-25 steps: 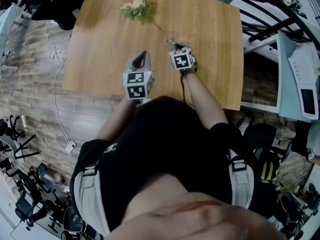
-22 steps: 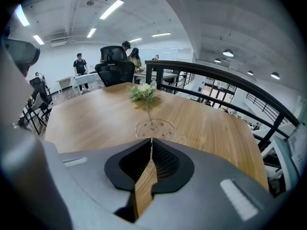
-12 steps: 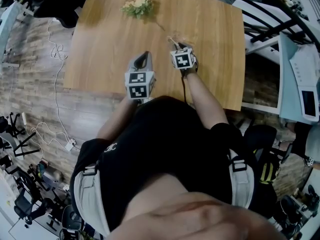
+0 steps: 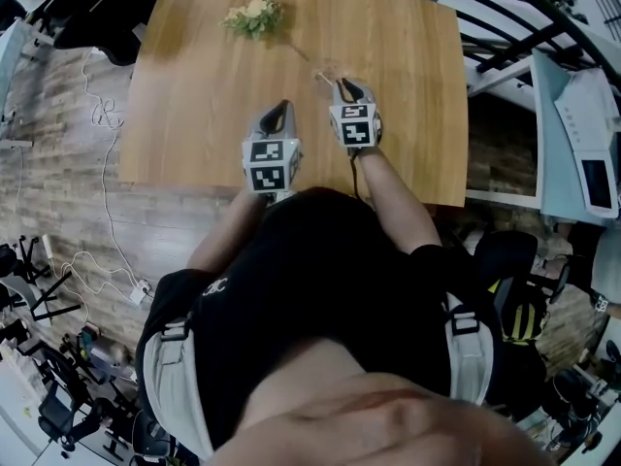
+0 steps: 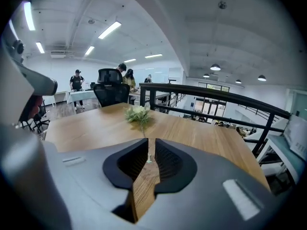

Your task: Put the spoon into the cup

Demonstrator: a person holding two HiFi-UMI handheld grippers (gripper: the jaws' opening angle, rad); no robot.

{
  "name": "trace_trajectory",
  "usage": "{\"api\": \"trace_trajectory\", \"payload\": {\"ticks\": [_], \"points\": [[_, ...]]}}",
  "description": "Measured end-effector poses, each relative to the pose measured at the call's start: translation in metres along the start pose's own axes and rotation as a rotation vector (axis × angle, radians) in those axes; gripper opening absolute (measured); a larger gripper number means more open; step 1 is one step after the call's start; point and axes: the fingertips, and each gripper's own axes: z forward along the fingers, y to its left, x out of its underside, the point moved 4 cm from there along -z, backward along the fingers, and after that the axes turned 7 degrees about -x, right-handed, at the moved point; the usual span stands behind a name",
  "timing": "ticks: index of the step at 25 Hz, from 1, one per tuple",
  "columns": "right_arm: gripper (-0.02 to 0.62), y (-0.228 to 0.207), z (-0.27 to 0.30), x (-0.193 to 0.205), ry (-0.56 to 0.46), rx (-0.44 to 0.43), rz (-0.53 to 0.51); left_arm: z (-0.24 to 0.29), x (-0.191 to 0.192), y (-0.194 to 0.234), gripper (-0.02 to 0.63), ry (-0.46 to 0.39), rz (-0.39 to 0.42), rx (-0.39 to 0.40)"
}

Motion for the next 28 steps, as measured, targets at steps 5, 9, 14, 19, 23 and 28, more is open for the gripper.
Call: {"api": "trace_trajectory", "payload": {"ticks": [5,9,14,19,23,28], "points": [[0.000,-0.004,-0.025,-0.014,-0.093,0.028,0.016,0.005,-0.002,-0.009,0.012,0.001,0.009,0.031],[0.000,-0.010,-0.042,-0.020,-0.147,0.050,0.024,0.009,-0.002,-0.017,0.012,0.007,0.021,0.057],[-0.002,-0.017,-0.074,-0.026,-0.223,0.075,0.064,0.013,-0.005,-0.031,0.012,0.002,0.035,0.096],[-0.002,-0.024,-0.113,-0.038,-0.380,0.117,0.049,0.018,-0.005,-0.043,0.012,0.000,0.059,0.132],[-0.002,-0.033,-0.144,-0.046,-0.452,0.163,0.053,0.023,-0.009,-0.054,0.012,-0.005,0.067,0.155],[-0.002,-0.038,-0.172,-0.043,-0.507,0.202,0.081,0.031,-0.013,-0.065,0.012,-0.015,0.084,0.184]]}}
